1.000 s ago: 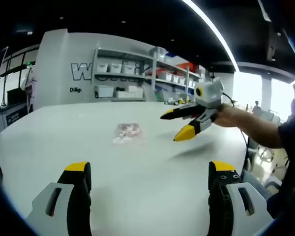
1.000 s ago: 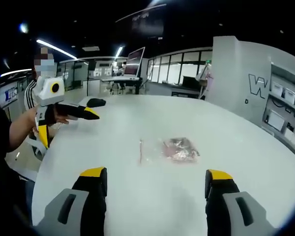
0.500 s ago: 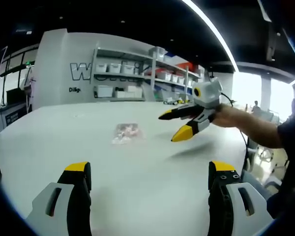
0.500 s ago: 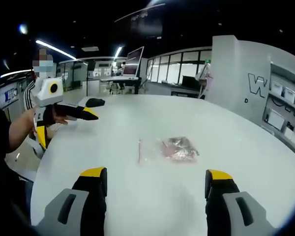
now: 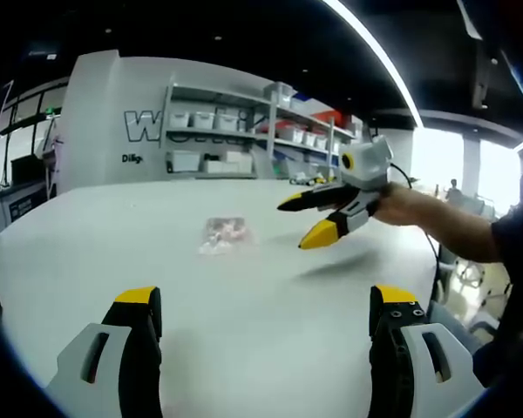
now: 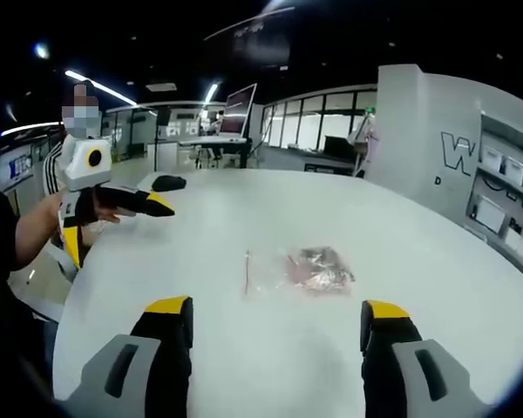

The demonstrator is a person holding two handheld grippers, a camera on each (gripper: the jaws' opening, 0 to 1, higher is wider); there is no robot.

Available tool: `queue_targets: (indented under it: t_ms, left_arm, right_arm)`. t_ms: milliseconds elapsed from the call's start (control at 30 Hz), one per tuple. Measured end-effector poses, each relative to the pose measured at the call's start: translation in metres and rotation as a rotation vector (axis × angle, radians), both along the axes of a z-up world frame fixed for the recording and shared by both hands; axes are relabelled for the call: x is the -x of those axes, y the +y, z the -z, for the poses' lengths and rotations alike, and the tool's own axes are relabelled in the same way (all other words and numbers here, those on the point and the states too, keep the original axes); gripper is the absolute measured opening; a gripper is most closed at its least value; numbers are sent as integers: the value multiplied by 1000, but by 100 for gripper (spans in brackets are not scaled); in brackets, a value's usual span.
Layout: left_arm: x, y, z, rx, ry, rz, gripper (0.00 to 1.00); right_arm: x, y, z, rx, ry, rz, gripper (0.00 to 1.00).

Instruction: Open the resealable bag by pulling the two sides of the seal apart until the entire bag opening is separated and visibly accessible.

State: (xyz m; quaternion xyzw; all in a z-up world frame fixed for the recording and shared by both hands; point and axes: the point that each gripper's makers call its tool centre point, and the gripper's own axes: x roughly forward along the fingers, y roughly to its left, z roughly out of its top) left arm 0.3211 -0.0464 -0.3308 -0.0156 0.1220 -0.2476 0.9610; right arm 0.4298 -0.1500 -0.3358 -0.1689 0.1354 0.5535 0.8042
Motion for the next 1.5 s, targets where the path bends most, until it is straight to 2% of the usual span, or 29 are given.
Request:
queue_targets:
  t_ms: [1500]
  left_arm:
    - [0,0,3,-2,3,-3,98]
  right_arm:
    - [-10,8,1,-9,5,2,74]
